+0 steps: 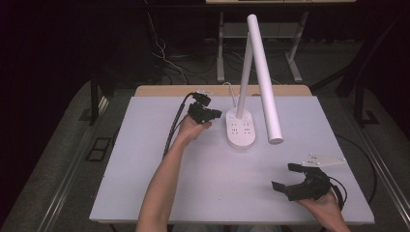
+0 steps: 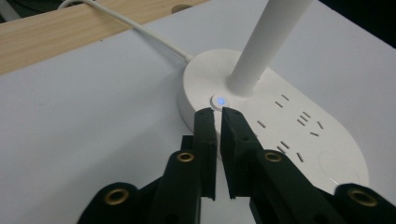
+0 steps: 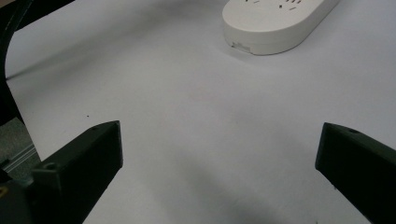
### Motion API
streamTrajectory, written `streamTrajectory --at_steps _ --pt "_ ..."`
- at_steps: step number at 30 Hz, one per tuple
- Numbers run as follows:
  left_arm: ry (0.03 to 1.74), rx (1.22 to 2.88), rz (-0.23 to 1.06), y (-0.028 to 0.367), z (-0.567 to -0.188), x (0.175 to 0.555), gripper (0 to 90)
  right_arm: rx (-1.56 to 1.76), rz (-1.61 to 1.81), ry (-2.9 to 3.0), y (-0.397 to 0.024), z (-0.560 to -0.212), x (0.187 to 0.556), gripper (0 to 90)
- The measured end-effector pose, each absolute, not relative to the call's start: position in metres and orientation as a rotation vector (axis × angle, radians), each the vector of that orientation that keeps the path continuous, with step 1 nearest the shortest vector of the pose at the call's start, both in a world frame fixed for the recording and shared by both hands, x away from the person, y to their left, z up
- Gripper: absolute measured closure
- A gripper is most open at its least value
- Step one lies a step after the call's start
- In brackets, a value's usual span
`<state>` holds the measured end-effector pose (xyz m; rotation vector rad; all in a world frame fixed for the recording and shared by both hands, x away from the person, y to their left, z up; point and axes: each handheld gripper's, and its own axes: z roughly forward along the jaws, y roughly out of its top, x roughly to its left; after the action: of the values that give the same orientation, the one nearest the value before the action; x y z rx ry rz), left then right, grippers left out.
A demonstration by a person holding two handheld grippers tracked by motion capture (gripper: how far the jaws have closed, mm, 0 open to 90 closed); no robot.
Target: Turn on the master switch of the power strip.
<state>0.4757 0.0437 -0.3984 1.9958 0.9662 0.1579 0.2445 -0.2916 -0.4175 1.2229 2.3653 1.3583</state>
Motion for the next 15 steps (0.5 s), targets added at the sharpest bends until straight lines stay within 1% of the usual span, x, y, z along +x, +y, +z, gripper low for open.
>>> streamTrajectory --at_steps 1,2,3,4,9,10,13,15 --pt "0.937 2.037 0.163 0.050 -0.396 0.475 80.0 1.229 1.358 2.365 -0.292 -0.417 0.244 0.2" --pt "0.969 1.974 0.147 0.049 -0.395 0.472 76.0 1.230 1.359 2.363 -0.292 -0.417 0.244 0.2" --pt "0.936 2.011 0.153 0.054 -0.392 0.472 69.2 1.228 1.360 2.362 -0.292 -0.417 0.244 0.2" --pt "0.952 1.978 0.147 0.055 -0.391 0.469 64.4 1.231 1.362 2.360 -0.292 -0.417 0.244 0.2" --pt "0.940 1.971 0.145 0.066 -0.380 0.460 37.4 1.226 1.362 2.355 -0.292 -0.417 0.244 0.3" --pt "0.921 1.973 0.134 0.069 -0.379 0.458 29.8 1.225 1.362 2.354 -0.292 -0.417 0.244 0.2" --pt "0.894 1.982 0.103 0.076 -0.374 0.452 15.8 1.224 1.363 2.353 -0.292 -0.417 0.244 0.2" --pt "0.885 1.992 0.119 0.080 -0.371 0.449 8.3 1.226 1.363 2.353 -0.292 -0.417 0.244 0.2"
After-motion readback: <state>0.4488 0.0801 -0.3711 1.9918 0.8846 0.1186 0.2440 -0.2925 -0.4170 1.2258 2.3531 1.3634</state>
